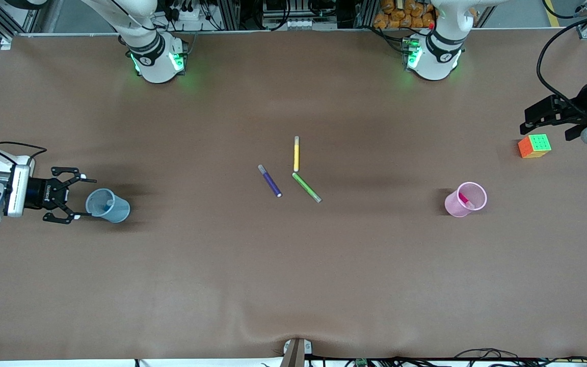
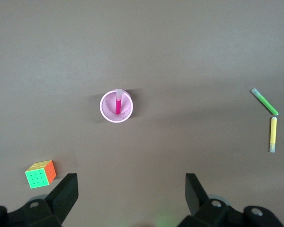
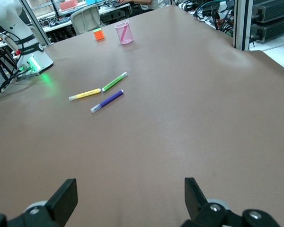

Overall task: Place pink and blue markers in matching cups
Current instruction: 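Open the right gripper over the blue cup and raise it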

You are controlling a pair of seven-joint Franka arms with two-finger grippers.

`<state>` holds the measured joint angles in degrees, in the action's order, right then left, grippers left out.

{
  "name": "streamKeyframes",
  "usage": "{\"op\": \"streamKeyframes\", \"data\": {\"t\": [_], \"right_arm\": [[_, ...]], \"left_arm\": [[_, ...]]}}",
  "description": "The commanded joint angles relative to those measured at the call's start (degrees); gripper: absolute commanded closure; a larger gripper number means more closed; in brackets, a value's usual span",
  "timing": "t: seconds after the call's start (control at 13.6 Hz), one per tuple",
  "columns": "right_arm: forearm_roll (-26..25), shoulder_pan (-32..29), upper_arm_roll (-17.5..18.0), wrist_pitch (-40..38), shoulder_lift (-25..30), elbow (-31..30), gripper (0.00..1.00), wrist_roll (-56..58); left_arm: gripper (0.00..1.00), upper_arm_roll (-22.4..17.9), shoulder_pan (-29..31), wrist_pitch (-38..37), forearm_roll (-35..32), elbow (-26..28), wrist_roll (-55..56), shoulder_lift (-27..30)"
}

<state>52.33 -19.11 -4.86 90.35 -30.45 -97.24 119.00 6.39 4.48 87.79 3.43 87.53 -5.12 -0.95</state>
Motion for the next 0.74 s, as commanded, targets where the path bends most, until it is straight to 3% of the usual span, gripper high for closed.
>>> {"op": "streamKeyframes", "data": {"t": [0.0, 0.22, 0.44, 0.66], "right_arm": [[-2.1, -0.8, 0.8, -0.8, 0.4, 1.2, 0.0, -4.5], [-3.0, 0.2, 0.7, -0.6, 2.0, 1.7, 0.0, -10.7], [-12.5, 2.1, 1.1, -0.7, 6.8, 3.4, 0.0, -25.2], [-16.6, 4.3, 1.0, -0.6, 10.1, 3.4, 0.0, -35.7]], "left_arm": [[0.0, 0.5, 0.1, -0.4, 0.1, -0.5, -0.2, 0.2], [0.0, 0.6, 0.0, -0.4, 0.1, -0.5, 0.0, 0.5], [0.0, 0.6, -0.2, -0.5, -2.4, -0.4, 3.2, 0.6], [0.0, 1.8, -0.3, -1.0, -3.4, -0.4, 6.0, 0.9]]}}
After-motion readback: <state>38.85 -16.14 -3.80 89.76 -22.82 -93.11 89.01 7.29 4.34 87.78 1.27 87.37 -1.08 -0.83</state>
